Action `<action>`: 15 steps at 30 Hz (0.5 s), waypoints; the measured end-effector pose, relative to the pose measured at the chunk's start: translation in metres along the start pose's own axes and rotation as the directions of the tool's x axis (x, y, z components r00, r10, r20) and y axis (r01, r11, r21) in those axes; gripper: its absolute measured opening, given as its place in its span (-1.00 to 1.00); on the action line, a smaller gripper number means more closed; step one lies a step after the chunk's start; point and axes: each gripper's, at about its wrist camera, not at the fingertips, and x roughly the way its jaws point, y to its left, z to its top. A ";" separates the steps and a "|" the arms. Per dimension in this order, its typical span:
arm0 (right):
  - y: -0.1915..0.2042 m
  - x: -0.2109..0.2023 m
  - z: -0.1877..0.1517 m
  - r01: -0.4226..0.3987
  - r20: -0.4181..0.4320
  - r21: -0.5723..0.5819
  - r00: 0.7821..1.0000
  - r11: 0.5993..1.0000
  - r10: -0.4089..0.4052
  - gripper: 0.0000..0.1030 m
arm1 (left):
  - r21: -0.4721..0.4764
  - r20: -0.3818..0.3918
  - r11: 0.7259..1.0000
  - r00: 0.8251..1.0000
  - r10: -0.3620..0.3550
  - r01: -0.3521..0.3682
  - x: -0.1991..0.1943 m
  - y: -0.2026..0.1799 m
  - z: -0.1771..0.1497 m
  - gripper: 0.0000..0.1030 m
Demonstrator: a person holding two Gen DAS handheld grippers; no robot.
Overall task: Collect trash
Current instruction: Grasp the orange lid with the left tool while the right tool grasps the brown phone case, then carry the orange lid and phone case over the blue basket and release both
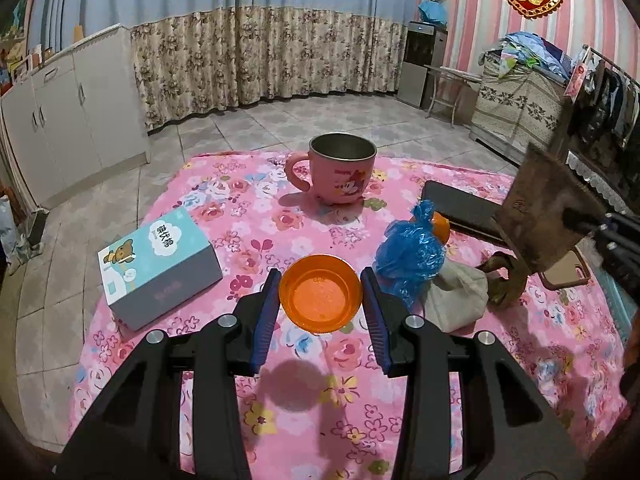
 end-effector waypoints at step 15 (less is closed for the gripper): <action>-0.050 -0.055 -0.029 0.037 0.024 0.098 0.999 0.994 -0.039 -0.92 | 0.036 0.002 0.999 1.000 -0.011 0.011 -0.009 -0.024 -0.011 -0.24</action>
